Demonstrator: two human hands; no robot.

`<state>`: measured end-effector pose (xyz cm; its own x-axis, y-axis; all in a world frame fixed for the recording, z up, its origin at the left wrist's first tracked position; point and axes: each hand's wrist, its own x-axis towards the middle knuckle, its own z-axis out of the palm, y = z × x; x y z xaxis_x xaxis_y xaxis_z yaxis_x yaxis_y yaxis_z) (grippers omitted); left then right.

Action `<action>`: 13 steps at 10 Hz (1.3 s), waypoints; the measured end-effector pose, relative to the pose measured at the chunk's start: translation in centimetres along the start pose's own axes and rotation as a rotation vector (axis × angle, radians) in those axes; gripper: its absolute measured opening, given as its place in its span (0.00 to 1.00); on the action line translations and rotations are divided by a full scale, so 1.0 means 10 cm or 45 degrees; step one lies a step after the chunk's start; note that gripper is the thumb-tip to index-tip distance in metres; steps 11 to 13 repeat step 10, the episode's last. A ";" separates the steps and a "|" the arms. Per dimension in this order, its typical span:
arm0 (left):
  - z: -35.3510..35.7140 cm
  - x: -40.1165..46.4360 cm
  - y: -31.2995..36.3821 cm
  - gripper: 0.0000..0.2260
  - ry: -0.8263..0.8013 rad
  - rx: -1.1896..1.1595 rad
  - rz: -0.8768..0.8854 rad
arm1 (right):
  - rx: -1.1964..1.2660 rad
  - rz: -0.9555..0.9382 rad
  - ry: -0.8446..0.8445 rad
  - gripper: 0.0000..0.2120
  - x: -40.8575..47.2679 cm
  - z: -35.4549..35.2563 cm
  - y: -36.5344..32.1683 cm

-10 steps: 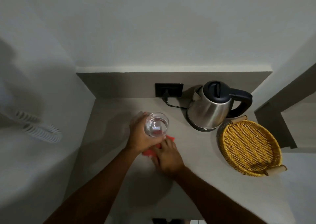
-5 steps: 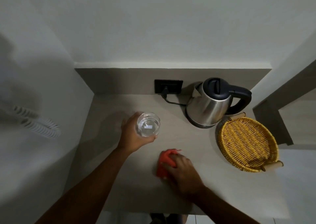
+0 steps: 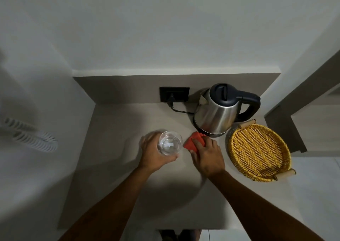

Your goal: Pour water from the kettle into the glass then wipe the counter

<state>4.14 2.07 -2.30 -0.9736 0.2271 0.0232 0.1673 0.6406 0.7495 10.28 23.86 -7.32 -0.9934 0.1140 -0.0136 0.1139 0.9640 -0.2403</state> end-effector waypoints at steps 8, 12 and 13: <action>0.37 -0.05 -0.50 0.51 -0.226 0.375 0.080 | 0.185 0.591 0.060 0.26 -0.17 -0.63 1.08; 0.36 -0.08 -0.56 0.53 -0.233 0.601 0.171 | 0.141 0.621 -0.067 0.29 -0.10 -0.47 1.15; 0.36 -0.08 -0.56 0.53 -0.233 0.601 0.171 | 0.141 0.621 -0.067 0.29 -0.10 -0.47 1.15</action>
